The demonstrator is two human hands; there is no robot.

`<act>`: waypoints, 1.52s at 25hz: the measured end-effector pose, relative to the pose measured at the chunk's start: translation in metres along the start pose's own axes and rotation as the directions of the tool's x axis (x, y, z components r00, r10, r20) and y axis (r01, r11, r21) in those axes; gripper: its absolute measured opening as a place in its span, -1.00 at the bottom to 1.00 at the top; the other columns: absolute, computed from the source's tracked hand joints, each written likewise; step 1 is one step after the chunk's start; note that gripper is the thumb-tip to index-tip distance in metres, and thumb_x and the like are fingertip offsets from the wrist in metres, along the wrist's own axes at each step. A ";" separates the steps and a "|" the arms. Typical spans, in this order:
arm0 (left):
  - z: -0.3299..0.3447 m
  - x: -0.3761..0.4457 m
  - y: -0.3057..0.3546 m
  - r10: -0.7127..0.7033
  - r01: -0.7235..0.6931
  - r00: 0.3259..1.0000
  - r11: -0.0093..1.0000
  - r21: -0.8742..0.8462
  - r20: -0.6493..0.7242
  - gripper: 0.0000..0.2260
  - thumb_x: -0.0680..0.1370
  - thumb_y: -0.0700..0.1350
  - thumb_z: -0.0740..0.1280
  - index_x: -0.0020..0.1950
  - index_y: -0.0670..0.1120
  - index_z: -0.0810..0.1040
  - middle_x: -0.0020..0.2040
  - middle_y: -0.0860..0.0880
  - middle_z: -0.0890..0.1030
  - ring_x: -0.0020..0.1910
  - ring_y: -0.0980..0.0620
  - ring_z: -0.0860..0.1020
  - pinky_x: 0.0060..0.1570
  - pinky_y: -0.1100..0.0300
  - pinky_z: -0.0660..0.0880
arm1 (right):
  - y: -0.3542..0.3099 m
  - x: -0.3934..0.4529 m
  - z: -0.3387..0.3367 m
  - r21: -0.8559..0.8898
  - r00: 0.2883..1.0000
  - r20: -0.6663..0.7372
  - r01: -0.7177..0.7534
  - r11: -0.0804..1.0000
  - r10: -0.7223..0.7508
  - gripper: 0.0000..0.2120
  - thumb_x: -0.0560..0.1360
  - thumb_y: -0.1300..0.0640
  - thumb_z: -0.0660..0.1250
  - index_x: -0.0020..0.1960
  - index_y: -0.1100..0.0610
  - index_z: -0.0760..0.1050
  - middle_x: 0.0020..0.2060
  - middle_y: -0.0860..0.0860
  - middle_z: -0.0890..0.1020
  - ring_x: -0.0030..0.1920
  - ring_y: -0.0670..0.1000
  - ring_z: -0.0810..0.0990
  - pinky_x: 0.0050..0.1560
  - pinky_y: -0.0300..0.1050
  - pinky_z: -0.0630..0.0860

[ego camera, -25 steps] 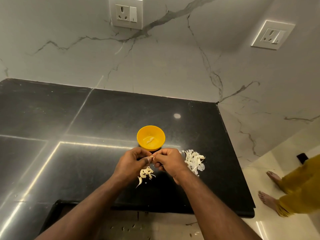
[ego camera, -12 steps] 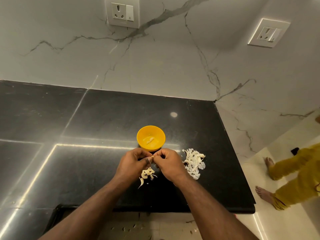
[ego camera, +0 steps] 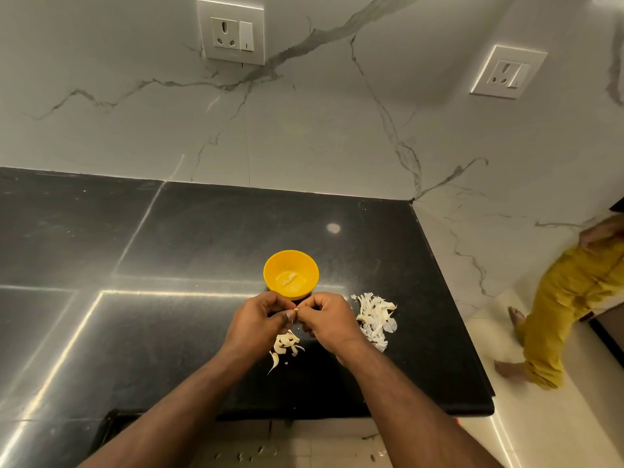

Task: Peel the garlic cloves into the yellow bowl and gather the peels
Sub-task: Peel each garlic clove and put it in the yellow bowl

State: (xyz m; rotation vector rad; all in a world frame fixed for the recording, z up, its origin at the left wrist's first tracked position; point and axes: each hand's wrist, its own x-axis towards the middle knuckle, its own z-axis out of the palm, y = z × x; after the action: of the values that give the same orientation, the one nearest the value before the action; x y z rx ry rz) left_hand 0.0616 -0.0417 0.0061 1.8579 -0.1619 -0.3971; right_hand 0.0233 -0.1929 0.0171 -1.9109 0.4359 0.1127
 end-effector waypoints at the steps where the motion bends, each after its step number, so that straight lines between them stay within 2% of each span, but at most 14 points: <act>1: 0.000 -0.001 0.000 0.003 -0.003 1.000 1.000 0.005 0.002 -0.91 0.55 -0.23 0.44 -0.08 -0.05 0.66 -0.21 0.00 0.72 -0.24 0.06 0.68 -0.16 0.17 0.62 | 0.001 0.000 0.000 0.006 1.000 0.000 -0.009 1.000 0.009 -0.87 0.34 0.04 0.46 -0.25 0.10 0.64 -0.36 0.00 0.67 -0.35 -0.07 0.57 -0.21 0.04 0.57; 7: 0.002 -0.006 0.000 0.023 -0.023 1.000 1.000 0.015 0.006 -0.89 0.56 -0.25 0.43 -0.08 -0.03 0.66 -0.20 0.00 0.72 -0.19 -0.02 0.68 -0.12 0.10 0.65 | 0.000 -0.005 0.002 0.045 0.999 -0.026 -0.040 0.998 0.041 -0.89 0.30 0.03 0.43 -0.33 0.06 0.61 -0.43 -0.03 0.64 -0.36 -0.06 0.54 -0.25 -0.01 0.50; 10: 0.004 -0.008 0.001 0.026 -0.026 1.000 1.000 -0.016 0.010 -0.87 0.56 -0.26 0.42 -0.08 -0.04 0.66 -0.20 0.00 0.72 -0.18 -0.03 0.69 -0.12 0.12 0.65 | -0.001 -0.010 0.002 0.078 0.998 -0.032 -0.048 0.996 0.050 -0.89 0.35 0.09 0.42 -0.34 0.06 0.60 -0.42 -0.02 0.64 -0.36 -0.05 0.54 -0.25 -0.02 0.50; 15: 0.001 -0.010 -0.001 -0.018 0.024 0.998 0.994 -0.110 0.052 -0.91 0.56 -0.27 0.41 -0.06 -0.09 0.66 -0.20 -0.05 0.72 -0.17 -0.05 0.67 -0.09 0.09 0.65 | -0.001 -0.018 -0.006 0.193 0.996 0.067 -0.073 0.978 0.061 -0.89 0.50 0.22 0.37 -0.13 0.20 0.67 -0.30 0.07 0.67 -0.31 -0.06 0.57 -0.28 -0.15 0.51; 20: -0.002 -0.013 -0.003 -0.032 0.047 0.995 0.984 -0.170 0.090 -0.90 0.57 -0.30 0.39 -0.05 -0.12 0.65 -0.20 -0.04 0.72 -0.18 0.00 0.65 -0.11 0.13 0.59 | 0.001 -0.021 -0.011 0.262 0.982 0.171 -0.130 0.956 0.086 -0.89 0.57 0.19 0.37 0.02 0.19 0.66 -0.19 0.09 0.70 -0.23 -0.05 0.60 -0.22 -0.18 0.55; 24: -0.004 -0.016 -0.004 -0.030 0.049 0.995 0.977 -0.209 0.092 -0.88 0.59 -0.31 0.35 -0.02 -0.12 0.63 -0.18 -0.04 0.71 -0.18 0.02 0.62 -0.12 0.12 0.56 | 0.000 -0.023 -0.006 0.283 0.980 0.170 -0.147 0.948 0.101 -0.86 0.59 0.18 0.33 0.04 0.23 0.62 -0.21 0.07 0.66 -0.25 -0.05 0.59 -0.25 -0.19 0.53; 27: -0.003 -0.020 -0.005 -0.043 0.063 0.995 0.968 -0.242 0.085 -0.88 0.61 -0.29 0.33 -0.01 -0.12 0.63 -0.17 -0.04 0.69 -0.17 0.04 0.59 -0.15 0.13 0.53 | -0.001 -0.024 -0.002 0.277 0.977 0.180 -0.161 0.947 0.113 -0.87 0.59 0.17 0.32 0.02 0.19 0.62 -0.22 0.04 0.65 -0.27 -0.07 0.60 -0.26 -0.20 0.53; 33: 0.000 -0.024 -0.007 -0.059 0.072 0.996 0.972 -0.225 0.062 -0.88 0.62 -0.28 0.32 0.00 -0.12 0.63 -0.16 -0.05 0.69 -0.15 0.02 0.61 -0.20 0.16 0.51 | -0.001 -0.029 0.003 0.106 0.988 0.123 -0.104 0.989 0.091 -0.86 0.59 0.15 0.30 -0.01 0.21 0.57 -0.24 0.05 0.62 -0.31 -0.05 0.58 -0.34 -0.26 0.51; 35: 0.001 -0.025 -0.008 -0.071 0.081 0.996 0.968 -0.236 0.051 -0.87 0.62 -0.29 0.32 0.00 -0.11 0.63 -0.15 -0.04 0.69 -0.14 0.01 0.61 -0.19 0.15 0.50 | 0.000 -0.029 0.004 0.046 0.992 0.099 -0.087 0.995 0.082 -0.85 0.58 0.12 0.30 -0.02 0.20 0.57 -0.26 0.04 0.62 -0.31 -0.04 0.60 -0.30 -0.17 0.52; 38: 0.001 -0.022 -0.005 -0.080 0.079 0.997 0.950 -0.303 0.009 -0.89 0.61 -0.28 0.33 0.00 -0.11 0.62 -0.12 -0.09 0.69 -0.14 0.02 0.59 -0.15 0.11 0.49 | 0.005 -0.028 0.005 -0.169 0.997 0.059 -0.047 0.984 0.058 -0.87 0.52 0.07 0.30 -0.12 0.10 0.55 -0.30 -0.02 0.63 -0.25 0.02 0.67 -0.15 0.05 0.60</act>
State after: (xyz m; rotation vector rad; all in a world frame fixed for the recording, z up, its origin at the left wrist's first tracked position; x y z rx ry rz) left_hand 0.0404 -0.0344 0.0047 1.5649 -0.0209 -0.4481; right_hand -0.0041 -0.1829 0.0185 -2.0552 0.4454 0.2519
